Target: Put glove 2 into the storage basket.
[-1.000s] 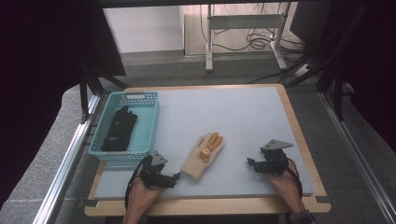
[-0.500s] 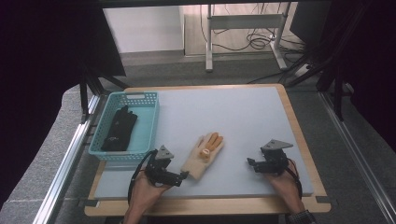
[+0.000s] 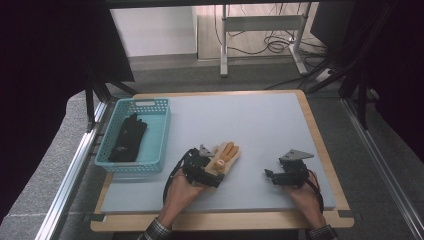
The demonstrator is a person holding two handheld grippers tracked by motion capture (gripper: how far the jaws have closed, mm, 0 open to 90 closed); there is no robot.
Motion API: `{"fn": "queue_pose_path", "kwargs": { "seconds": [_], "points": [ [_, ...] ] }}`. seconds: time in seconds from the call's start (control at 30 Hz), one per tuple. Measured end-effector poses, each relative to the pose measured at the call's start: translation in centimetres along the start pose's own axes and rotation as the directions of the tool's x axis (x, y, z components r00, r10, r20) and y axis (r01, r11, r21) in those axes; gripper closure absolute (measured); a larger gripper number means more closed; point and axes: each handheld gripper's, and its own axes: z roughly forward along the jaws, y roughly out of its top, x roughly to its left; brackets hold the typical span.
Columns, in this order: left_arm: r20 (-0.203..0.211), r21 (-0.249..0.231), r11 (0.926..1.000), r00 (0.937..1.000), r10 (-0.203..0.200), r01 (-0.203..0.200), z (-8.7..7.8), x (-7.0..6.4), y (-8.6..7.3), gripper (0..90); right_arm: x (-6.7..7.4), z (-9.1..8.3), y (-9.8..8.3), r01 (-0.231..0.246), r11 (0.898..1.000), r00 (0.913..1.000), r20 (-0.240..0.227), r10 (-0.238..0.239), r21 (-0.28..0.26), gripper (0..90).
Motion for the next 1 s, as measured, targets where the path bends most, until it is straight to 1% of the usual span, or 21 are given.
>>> {"fn": "queue_pose_path", "kwargs": {
  "seconds": [0.07,0.13,0.17,0.27,0.33,0.37,0.4,0.43,0.5,0.6,0.67,0.7,0.8,0.9,1.0],
  "points": [
    [-0.017,0.021,0.9998,0.9998,0.005,-0.005,0.8,-0.2,0.2,3.3,0.0,0.0,0.0,0.0,1.0,1.0,0.0,0.0,0.0,23.8],
    [-0.05,0.045,0.999,0.9987,0.01,-0.007,1.5,-0.3,0.3,3.5,0.0,0.0,0.0,0.0,1.0,1.0,0.0,0.0,0.0,23.8],
    [-0.061,0.054,0.9985,0.9981,0.005,-0.002,1.8,-0.3,0.2,3.8,0.0,0.0,0.0,0.0,1.0,1.0,0.0,0.0,0.0,23.8],
    [-0.071,0.07,0.9975,0.9974,-0.004,0.009,2.4,-0.2,0.2,5.4,0.0,0.0,0.0,0.0,1.0,1.0,0.0,0.0,0.0,23.8],
    [-0.063,0.077,0.997,0.998,-0.003,0.008,2.6,-0.2,0.1,10.5,0.0,0.0,0.0,0.0,1.0,1.0,0.0,0.0,0.0,23.8],
    [-0.056,0.08,0.9968,0.9985,0.0,0.005,2.7,-0.3,0.1,16.2,0.0,0.0,0.0,0.0,1.0,1.0,0.0,0.0,0.0,23.8],
    [-0.056,0.08,0.9968,0.9985,0.0,0.005,2.7,-0.3,0.1,19.6,0.0,0.0,0.0,0.0,1.0,1.0,0.0,0.0,0.0,23.8],
    [-0.05,0.084,0.9964,0.9987,0.008,-0.004,2.5,-0.4,0.2,19.6,0.0,0.0,0.0,0.0,1.0,1.0,0.001,0.0,0.0,23.8],
    [-0.041,0.087,0.996,0.9989,0.022,-0.018,2.4,-0.5,0.3,29.0,0.0,0.0,0.0,0.001,1.0,1.0,0.001,-0.001,0.0,23.8],
    [-0.028,0.081,0.9965,0.9993,0.025,-0.022,2.2,-0.4,0.3,42.2,0.0,0.0,0.0,0.001,1.0,1.0,0.001,-0.001,0.001,23.8],
    [-0.016,0.077,0.9969,0.9997,0.018,-0.017,2.0,0.0,0.3,50.6,0.0,0.0,0.0,0.001,1.0,1.0,0.001,-0.001,0.001,23.8],
    [-0.008,0.07,0.9975,0.9999,0.009,-0.008,2.0,0.2,0.2,54.1,0.0,0.0,0.0,0.001,1.0,1.0,0.001,-0.001,0.001,23.8],
    [0.022,0.067,0.9977,0.9997,-0.007,0.005,1.8,0.8,0.2,59.8,0.0,0.0,0.0,0.001,1.0,1.0,0.001,-0.001,0.001,23.7],
    [0.035,0.063,0.998,0.9993,-0.007,0.005,1.5,0.9,0.2,63.1,0.0,0.0,0.0,0.001,1.0,1.0,0.001,-0.001,0.001,23.7],
    [0.047,0.044,0.999,0.9988,-0.009,0.007,1.0,1.2,0.2,67.3,0.0,0.0,0.0,0.001,1.0,1.0,0.002,-0.001,0.001,23.7]
  ]
}}
